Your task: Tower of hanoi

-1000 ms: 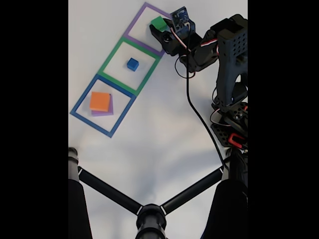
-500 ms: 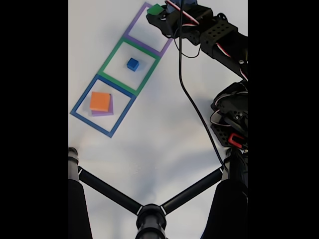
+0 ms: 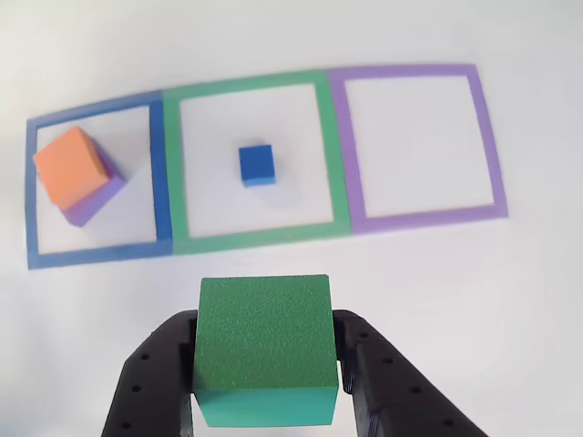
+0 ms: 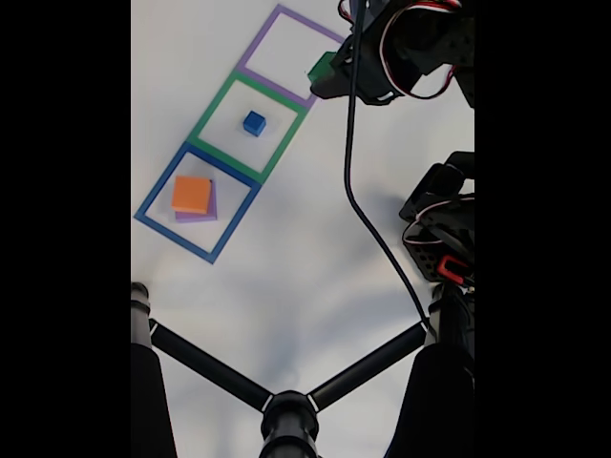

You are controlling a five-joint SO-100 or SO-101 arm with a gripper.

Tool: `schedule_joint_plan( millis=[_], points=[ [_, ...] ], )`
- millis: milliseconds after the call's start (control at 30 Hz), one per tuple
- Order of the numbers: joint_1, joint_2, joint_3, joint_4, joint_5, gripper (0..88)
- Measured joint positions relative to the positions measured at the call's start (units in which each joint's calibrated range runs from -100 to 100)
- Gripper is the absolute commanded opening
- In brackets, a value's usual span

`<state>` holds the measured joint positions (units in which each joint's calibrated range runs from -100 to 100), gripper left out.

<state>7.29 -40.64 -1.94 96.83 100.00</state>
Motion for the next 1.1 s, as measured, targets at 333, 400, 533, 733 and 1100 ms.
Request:
schedule_joint_plan(
  millis=[333,400,533,733,1100],
  points=[
    [-8.8,-1.9,-0.3,1.7,-0.6,4.3],
    [-11.4,-2.6,2.4,0.5,-0.6,4.4],
    [-14.0,-4.5,10.2,-7.0,-0.6,4.5],
    [-17.6,-6.0,28.3,-25.3,0.0,4.5],
    [-24.1,3.8,62.1,-79.4,-0.6,4.4]
  ],
)
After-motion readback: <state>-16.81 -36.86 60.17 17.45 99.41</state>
